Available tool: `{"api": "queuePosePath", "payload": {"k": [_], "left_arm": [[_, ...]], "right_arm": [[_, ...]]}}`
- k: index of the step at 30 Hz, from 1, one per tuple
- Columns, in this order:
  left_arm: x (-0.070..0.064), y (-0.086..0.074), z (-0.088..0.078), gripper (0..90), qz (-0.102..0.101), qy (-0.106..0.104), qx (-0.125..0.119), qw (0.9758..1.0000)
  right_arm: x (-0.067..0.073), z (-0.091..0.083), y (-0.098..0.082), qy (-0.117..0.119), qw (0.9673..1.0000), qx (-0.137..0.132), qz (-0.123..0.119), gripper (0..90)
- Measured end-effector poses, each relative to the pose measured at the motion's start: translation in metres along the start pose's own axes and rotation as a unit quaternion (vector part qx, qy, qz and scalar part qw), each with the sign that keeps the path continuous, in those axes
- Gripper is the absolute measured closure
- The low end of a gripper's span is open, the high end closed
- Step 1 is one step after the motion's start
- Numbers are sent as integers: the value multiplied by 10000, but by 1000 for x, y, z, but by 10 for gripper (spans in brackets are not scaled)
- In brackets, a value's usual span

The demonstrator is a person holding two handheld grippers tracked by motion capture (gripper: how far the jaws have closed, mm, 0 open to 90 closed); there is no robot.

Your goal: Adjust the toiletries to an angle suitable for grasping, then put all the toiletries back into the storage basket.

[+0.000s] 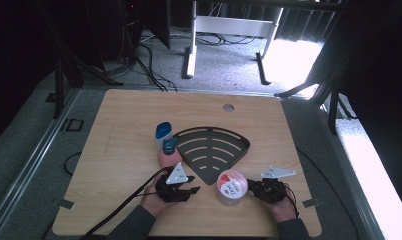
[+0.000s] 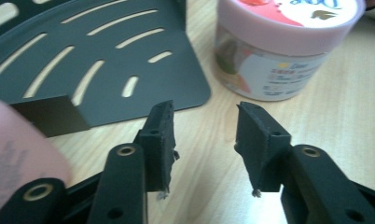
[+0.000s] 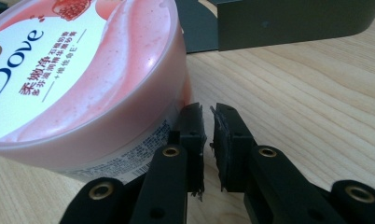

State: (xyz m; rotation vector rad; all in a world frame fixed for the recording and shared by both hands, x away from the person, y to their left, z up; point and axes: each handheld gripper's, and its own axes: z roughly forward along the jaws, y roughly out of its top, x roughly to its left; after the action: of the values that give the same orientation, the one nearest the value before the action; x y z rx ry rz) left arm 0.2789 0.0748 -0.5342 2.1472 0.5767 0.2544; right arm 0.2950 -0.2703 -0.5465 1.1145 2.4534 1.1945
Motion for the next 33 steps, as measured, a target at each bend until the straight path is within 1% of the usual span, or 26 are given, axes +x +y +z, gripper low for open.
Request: {"api": "queuePosePath", "payload": {"k": [1, 6, 8, 12, 17, 18, 19, 20, 22, 25, 27, 30, 33], "left_arm": [[-1, 0, 0, 525, 9, -42, -2, 10000], [-4, 1, 2, 451, 52, -79, -4, 10000], [-5, 3, 2, 438, 86, -111, -25, 9999], [-5, 4, 1, 412, 52, -155, -66, 9998], [-12, 10, 6, 379, 205, -271, 50, 9994], [-12, 10, 6, 375, 205, -271, 50, 9994], [-16, 14, 11, 375, 266, -315, 101, 9991], [-17, 15, 13, 367, 291, -335, 116, 9989], [-20, 17, 17, 357, 325, -400, 161, 9985], [-23, 17, 22, 340, 361, -446, 217, 9981], [-24, 17, 25, 334, 376, -472, 246, 9979], [-24, 18, 29, 334, 396, -493, 242, 9977], [-24, 20, 31, 327, 396, -484, 203, 9978]], "right_arm": [[0, 0, 0, 9, 10000, 5, -8, 819], [2, 1, 0, 53, 10000, 17, -43, 818], [2, 1, 0, 55, 10000, 36, -60, 808], [1, 0, -1, 78, 9999, 64, -71, 792], [0, -4, -3, 177, 9997, 100, -141, 759], [0, -4, -3, 177, 9997, 100, -141, 759], [0, -5, -3, 173, 9995, 138, -213, 749], [1, -6, -3, 172, 9989, 225, -372, 740], [1, -8, -3, 198, 9984, 262, -457, 721], [1, -10, -3, 240, 9974, 300, -602, 695], [0, -11, -3, 283, 9964, 337, -730, 662], [1, -13, -5, 400, 9943, 419, -890, 623], [2, -15, -6, 447, 9923, 449, -1061, 565]]}}
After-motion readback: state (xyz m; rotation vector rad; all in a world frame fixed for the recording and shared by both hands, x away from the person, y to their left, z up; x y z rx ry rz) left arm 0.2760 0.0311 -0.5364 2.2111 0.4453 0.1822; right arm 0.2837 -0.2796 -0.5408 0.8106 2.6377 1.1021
